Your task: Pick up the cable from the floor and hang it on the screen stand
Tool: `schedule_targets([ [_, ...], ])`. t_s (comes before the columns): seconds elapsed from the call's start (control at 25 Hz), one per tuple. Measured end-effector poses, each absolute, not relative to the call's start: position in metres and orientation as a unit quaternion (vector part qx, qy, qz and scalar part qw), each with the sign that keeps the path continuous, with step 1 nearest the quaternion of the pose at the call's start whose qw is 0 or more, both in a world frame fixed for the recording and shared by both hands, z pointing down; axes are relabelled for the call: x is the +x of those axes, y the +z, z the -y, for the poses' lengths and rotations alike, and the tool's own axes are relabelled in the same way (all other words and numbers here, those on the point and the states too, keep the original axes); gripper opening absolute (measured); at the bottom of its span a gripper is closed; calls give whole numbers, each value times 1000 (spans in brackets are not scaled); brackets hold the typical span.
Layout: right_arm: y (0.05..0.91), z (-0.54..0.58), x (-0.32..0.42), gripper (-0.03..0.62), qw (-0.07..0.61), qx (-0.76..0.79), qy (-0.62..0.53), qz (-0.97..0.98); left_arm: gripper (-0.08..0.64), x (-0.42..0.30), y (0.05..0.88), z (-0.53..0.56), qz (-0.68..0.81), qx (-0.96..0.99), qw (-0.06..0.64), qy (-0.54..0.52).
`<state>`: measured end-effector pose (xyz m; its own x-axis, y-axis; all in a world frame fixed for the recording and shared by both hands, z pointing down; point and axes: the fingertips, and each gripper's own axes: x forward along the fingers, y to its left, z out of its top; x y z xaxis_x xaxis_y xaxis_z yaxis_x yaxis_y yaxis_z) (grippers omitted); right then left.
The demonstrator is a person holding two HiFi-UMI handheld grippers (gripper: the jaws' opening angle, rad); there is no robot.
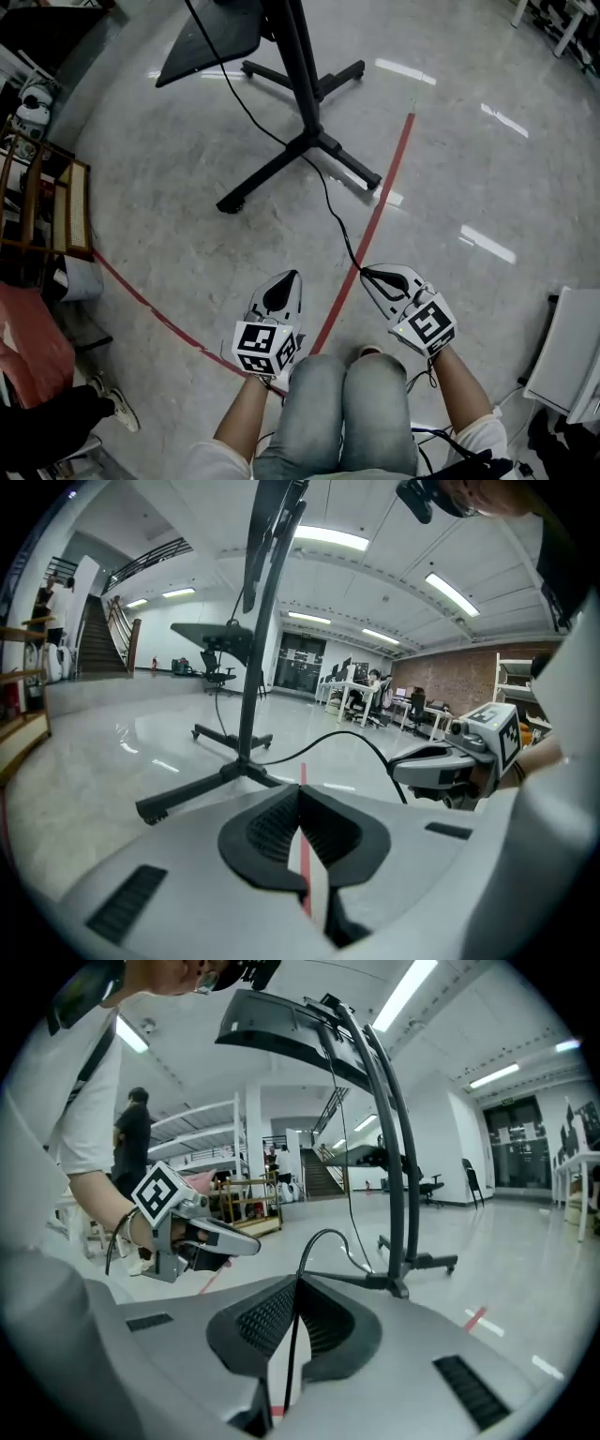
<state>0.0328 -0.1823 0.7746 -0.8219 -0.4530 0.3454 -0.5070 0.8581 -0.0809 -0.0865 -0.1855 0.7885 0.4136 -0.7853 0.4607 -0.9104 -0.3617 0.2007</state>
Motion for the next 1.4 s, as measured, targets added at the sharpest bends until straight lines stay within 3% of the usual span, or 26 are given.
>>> schedule_targets([
  [0.56,316,95,-43,26,192,-57,-48,979,3,-137,381,92,645,725,220,96],
  [0.8,208,59,-105,28,155,-161,-94,970,3,-213,271,51,737,654,164,42],
  [1.16,75,41,-164,28,77,-191,-71,976,3,-301,143,-1,806,585,88,0],
  [1.4,-29,47,-186,28,66,-171,-106,977,3,-333,35,2,811,582,48,-40],
])
